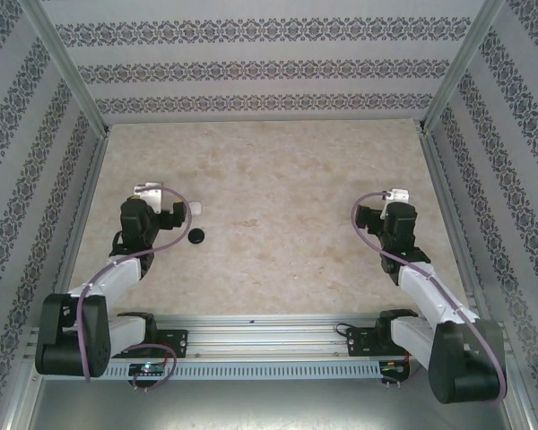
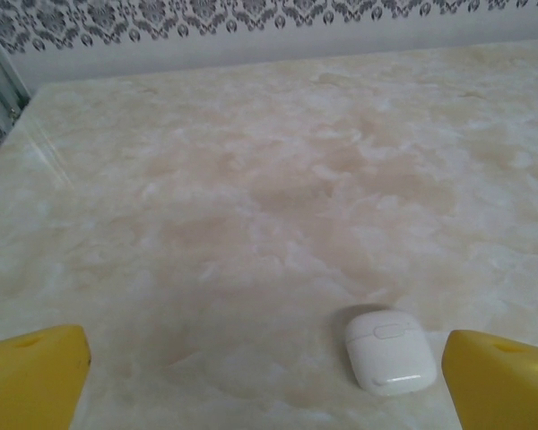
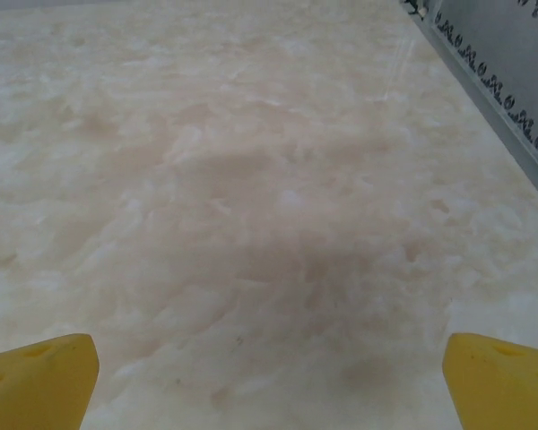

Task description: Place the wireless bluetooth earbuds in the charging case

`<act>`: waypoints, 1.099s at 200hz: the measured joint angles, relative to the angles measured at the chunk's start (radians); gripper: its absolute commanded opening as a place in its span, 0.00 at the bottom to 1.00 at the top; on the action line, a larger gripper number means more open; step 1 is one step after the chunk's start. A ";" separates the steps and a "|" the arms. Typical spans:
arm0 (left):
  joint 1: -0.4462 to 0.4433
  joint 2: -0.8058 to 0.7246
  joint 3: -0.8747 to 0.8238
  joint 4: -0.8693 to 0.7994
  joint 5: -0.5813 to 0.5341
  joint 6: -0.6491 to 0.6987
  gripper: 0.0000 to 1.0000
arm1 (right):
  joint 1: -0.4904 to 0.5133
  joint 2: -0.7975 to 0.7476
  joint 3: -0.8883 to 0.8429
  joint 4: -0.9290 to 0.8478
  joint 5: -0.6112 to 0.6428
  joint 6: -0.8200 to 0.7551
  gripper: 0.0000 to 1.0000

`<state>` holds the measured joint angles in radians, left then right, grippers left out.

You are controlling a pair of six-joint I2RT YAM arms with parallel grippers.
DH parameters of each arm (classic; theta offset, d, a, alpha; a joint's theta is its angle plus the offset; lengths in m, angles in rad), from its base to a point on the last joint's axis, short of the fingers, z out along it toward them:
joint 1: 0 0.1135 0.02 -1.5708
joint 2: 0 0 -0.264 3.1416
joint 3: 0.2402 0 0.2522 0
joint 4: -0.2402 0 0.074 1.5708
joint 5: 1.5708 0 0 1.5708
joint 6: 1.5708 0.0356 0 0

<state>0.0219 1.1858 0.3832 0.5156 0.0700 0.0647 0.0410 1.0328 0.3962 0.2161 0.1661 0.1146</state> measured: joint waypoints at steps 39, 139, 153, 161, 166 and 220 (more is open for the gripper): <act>0.000 0.064 -0.040 0.115 0.000 0.001 1.00 | 0.000 0.146 -0.006 0.192 -0.037 -0.010 0.98; 0.000 0.178 -0.094 0.317 0.023 -0.048 1.00 | -0.033 0.478 -0.028 0.609 -0.104 -0.059 0.98; 0.000 0.233 -0.093 0.335 0.031 -0.048 1.00 | -0.035 0.480 -0.031 0.615 -0.108 -0.060 0.98; 0.000 0.261 -0.089 0.347 0.040 -0.047 1.00 | -0.038 0.480 -0.031 0.629 -0.113 -0.060 0.98; 0.000 0.276 -0.087 0.357 0.047 -0.047 1.00 | -0.039 0.480 -0.031 0.635 -0.115 -0.060 0.98; 0.000 0.400 -0.042 0.415 0.045 -0.048 1.00 | -0.039 0.480 -0.030 0.649 -0.130 -0.066 0.98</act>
<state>0.0216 1.5860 0.3408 0.9302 0.1150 0.0170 0.0025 1.5124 0.3660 0.8650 0.0360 0.0483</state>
